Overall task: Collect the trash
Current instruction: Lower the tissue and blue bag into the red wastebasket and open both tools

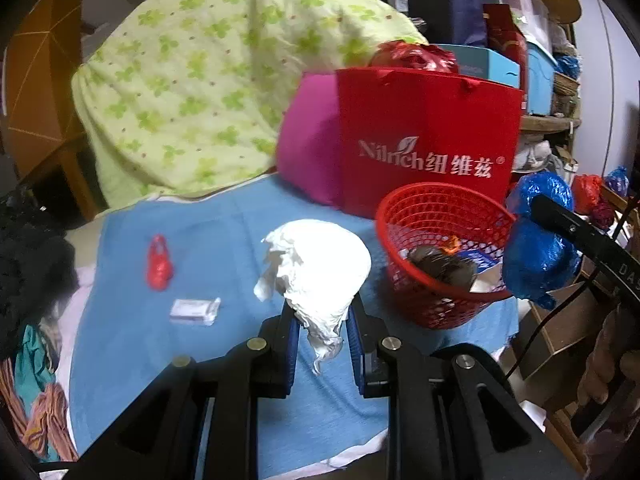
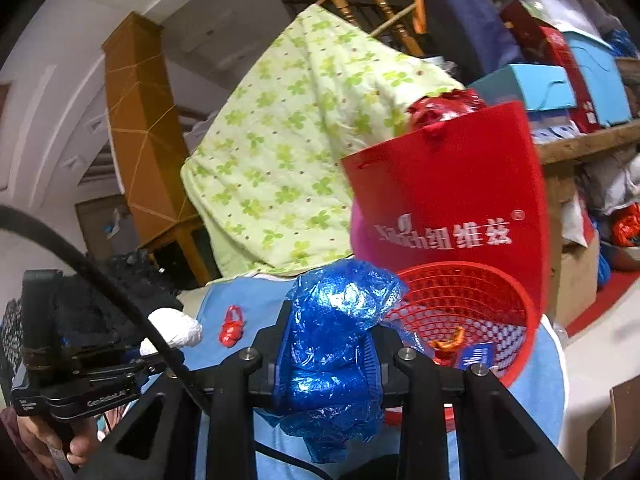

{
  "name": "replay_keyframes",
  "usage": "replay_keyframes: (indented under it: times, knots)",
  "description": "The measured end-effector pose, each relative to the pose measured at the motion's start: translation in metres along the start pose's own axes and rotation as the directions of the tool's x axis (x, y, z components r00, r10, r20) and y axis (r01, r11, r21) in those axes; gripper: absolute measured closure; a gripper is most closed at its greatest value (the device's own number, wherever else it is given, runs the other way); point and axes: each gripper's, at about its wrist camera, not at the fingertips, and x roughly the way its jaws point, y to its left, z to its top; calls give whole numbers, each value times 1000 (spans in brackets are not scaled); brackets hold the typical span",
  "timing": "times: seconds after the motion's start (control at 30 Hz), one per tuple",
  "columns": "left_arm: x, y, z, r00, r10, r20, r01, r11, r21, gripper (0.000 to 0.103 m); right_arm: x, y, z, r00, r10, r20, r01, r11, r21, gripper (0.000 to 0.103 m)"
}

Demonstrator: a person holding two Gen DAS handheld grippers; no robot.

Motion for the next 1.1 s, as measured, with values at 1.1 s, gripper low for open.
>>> replay_keyframes:
  times: [1.1]
  knots:
    - [89,-96,65,949,-312,-53,314,949,22,79,19,-117,30,998,-59,34,44,939,342,69]
